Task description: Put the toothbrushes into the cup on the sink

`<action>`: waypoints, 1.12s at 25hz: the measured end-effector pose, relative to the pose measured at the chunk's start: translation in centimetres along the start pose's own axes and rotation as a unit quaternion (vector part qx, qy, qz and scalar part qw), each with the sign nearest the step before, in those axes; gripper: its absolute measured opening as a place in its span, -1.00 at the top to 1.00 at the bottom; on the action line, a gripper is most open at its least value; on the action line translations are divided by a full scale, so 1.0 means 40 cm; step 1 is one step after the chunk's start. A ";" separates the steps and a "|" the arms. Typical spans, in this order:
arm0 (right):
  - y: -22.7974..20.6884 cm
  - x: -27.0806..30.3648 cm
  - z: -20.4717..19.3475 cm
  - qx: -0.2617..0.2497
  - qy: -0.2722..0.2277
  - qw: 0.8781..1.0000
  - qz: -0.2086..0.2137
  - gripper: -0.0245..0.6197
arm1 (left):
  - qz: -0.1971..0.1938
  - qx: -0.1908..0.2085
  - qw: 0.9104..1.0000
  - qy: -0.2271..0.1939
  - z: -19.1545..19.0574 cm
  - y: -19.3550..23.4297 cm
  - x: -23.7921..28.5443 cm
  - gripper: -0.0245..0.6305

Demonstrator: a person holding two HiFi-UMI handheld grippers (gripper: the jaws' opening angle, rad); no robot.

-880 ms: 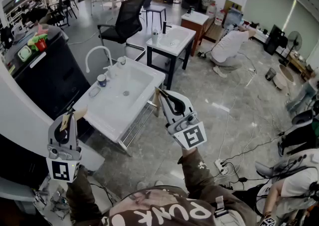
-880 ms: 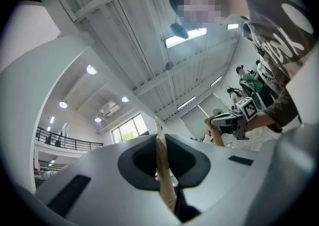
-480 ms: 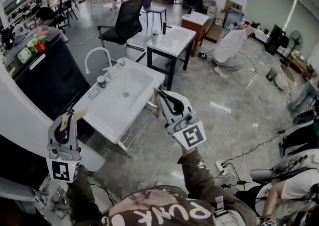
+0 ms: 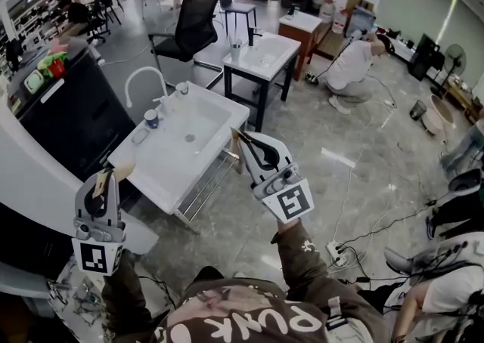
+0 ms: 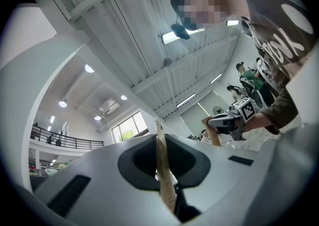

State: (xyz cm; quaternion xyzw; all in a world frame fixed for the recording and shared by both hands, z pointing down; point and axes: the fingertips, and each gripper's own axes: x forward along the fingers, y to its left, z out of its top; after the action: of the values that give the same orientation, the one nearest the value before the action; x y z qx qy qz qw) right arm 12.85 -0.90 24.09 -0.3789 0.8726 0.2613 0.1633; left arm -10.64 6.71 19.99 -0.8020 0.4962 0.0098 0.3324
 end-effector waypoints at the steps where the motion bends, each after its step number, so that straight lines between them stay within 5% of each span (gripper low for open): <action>1: -0.004 0.001 -0.012 0.002 0.001 1.000 0.000 0.89 | 0.000 -0.001 1.000 0.003 -0.011 -0.004 0.003 0.88; 12: -0.059 0.152 -0.216 -0.007 0.029 0.999 0.014 0.89 | 0.015 -0.024 1.000 0.011 -0.227 0.088 0.125 0.88; 28: -0.280 0.896 -0.939 -0.005 0.105 0.994 0.039 0.89 | 0.029 -0.068 0.994 0.077 -0.835 0.397 0.389 0.88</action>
State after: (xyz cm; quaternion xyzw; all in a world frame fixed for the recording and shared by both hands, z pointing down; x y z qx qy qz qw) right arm -5.67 -49.77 33.48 -0.3704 0.8980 0.2303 0.0586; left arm -25.97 -28.27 32.30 -0.8067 0.5411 -0.0084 0.2372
